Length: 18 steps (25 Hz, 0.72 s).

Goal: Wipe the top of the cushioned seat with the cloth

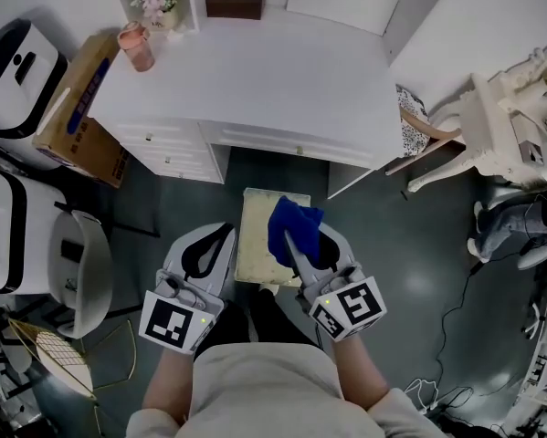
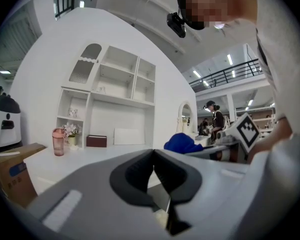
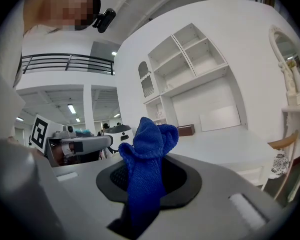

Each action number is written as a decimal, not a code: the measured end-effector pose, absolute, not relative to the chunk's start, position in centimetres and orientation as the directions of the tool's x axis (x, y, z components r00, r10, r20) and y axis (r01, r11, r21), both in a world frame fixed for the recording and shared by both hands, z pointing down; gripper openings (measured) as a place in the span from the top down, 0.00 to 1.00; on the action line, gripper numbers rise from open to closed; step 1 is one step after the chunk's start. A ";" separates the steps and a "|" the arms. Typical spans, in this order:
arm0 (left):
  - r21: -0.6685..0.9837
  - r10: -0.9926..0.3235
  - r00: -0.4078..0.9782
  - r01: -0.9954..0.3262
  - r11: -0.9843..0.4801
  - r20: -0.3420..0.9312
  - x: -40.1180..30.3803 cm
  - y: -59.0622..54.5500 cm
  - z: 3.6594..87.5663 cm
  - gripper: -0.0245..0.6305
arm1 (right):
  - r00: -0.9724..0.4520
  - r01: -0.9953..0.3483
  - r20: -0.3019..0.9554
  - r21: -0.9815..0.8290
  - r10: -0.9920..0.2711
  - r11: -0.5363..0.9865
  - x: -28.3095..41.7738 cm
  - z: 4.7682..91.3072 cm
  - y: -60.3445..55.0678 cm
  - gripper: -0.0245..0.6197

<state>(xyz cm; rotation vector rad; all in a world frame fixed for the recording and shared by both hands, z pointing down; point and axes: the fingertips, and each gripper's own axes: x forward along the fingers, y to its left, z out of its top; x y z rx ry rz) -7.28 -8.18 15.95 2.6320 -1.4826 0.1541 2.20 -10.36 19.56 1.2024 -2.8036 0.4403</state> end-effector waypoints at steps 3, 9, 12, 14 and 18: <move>0.063 -0.843 0.513 -0.858 -0.510 0.164 -7.9 -9.3 17.1 0.96 | -0.695 -0.717 0.186 -0.262 -0.695 0.646 1.7 21.1 -11.8 0.82; 0.081 -0.815 0.539 -0.841 -0.535 0.213 -9.4 -11.9 20.1 0.96 | -0.662 -0.745 0.234 -0.300 -0.712 0.595 0.5 24.5 -15.3 0.82; 0.072 -0.788 0.569 -0.819 -0.570 0.236 -10.0 -13.5 21.5 0.96 | -0.642 -0.762 0.259 -0.317 -0.721 0.565 -0.4 26.5 -17.1 0.82; 0.071 -0.769 0.589 -0.803 -0.592 0.248 -10.4 -14.4 22.4 0.96 | -0.633 -0.769 0.276 -0.329 -0.723 0.548 -1.2 28.2 -18.1 0.82; 0.110 -0.734 0.625 -0.776 -0.621 0.267 -11.4 -16.2 24.7 0.96 | -0.623 -0.778 0.323 -0.353 -0.713 0.520 -3.1 32.1 -19.7 0.82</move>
